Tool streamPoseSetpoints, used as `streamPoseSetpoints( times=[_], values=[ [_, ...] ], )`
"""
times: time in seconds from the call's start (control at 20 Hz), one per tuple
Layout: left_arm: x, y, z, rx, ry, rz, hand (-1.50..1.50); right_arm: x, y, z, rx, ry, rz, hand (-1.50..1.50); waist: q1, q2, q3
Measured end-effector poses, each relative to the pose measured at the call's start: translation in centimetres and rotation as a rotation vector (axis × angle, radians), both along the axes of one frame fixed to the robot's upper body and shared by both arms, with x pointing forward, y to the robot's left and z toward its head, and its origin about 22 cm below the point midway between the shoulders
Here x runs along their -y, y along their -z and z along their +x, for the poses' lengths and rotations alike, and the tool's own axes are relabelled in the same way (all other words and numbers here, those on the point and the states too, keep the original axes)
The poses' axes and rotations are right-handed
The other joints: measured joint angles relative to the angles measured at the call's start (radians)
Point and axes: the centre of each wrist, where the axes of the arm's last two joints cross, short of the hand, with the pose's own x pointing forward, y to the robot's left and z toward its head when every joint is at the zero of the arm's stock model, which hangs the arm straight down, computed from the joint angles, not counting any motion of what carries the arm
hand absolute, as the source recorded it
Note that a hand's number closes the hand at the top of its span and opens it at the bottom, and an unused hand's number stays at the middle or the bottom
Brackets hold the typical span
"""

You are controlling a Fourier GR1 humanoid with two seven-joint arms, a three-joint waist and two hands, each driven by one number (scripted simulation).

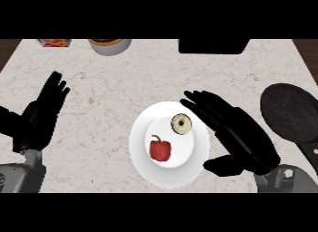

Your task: Pick the bell pepper from the plate and place it in the pan

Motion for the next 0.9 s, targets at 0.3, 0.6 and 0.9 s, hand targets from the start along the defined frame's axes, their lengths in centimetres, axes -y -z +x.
streamPoseSetpoints(
  times=[0.3,0.6,0.9],
  values=[
    [0.1,-0.4,0.0,0.001,-0.003,0.002,0.00,-3.6,-0.1,-0.3,-0.159,-0.015,-0.265,-1.50,-0.002,-0.001,0.000],
    [-0.5,0.1,0.0,0.006,-0.014,0.001,0.00,-6.3,0.2,-1.0,-0.241,-0.034,-0.423,-1.50,-0.006,0.000,0.001],
    [-0.5,-0.3,-0.7,0.002,-0.006,-0.003,0.00,-8.2,0.3,-3.0,-0.192,-0.004,-0.564,-1.50,-0.008,-0.001,0.002]
  ],
)
